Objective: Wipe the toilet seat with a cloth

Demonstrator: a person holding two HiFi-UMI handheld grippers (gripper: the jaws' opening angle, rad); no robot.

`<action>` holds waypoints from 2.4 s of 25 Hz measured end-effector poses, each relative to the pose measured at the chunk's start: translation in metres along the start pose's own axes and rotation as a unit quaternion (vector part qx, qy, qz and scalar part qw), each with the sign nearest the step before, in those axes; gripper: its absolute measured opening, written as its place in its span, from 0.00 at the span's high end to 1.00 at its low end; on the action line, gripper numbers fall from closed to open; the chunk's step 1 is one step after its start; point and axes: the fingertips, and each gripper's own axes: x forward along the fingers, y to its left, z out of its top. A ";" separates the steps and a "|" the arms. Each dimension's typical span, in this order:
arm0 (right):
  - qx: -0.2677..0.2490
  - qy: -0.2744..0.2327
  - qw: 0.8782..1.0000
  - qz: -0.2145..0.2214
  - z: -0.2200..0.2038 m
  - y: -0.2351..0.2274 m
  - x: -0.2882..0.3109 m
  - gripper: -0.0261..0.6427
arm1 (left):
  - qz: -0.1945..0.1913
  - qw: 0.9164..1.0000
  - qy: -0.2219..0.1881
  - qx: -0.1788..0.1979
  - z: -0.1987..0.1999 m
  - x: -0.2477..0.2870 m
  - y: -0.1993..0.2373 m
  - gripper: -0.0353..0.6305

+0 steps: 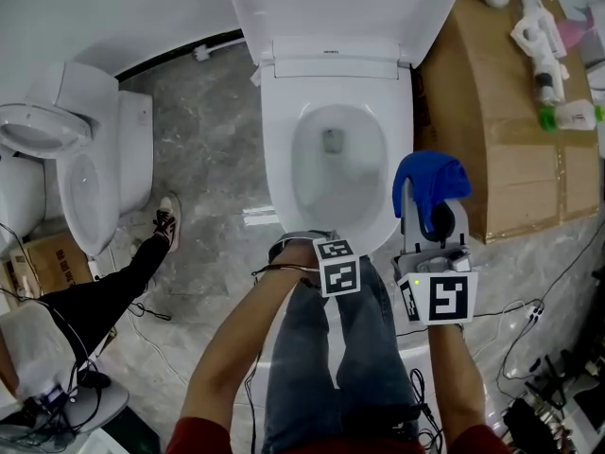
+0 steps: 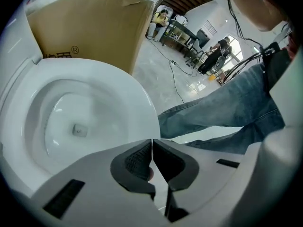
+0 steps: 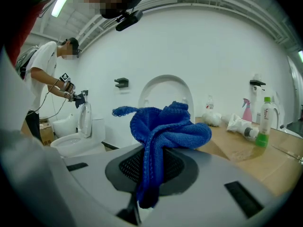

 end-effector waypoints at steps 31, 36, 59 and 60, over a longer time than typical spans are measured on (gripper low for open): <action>0.002 -0.006 1.000 -0.001 -0.029 -0.001 0.033 0.88 | 0.390 0.788 -0.436 -0.190 0.045 -0.184 0.147 0.92; -0.009 0.000 1.000 -0.011 -0.036 -0.004 0.051 0.88 | 0.477 0.685 -0.513 -0.199 0.029 -0.255 0.157 0.92; 0.014 0.154 0.988 -0.025 -0.135 -0.039 0.263 0.88 | 0.530 0.552 -0.547 -0.340 -0.072 -0.284 0.201 0.92; 0.009 0.168 0.985 -0.030 -0.141 -0.041 0.270 0.88 | 0.532 0.553 -0.544 -0.340 -0.075 -0.284 0.202 0.92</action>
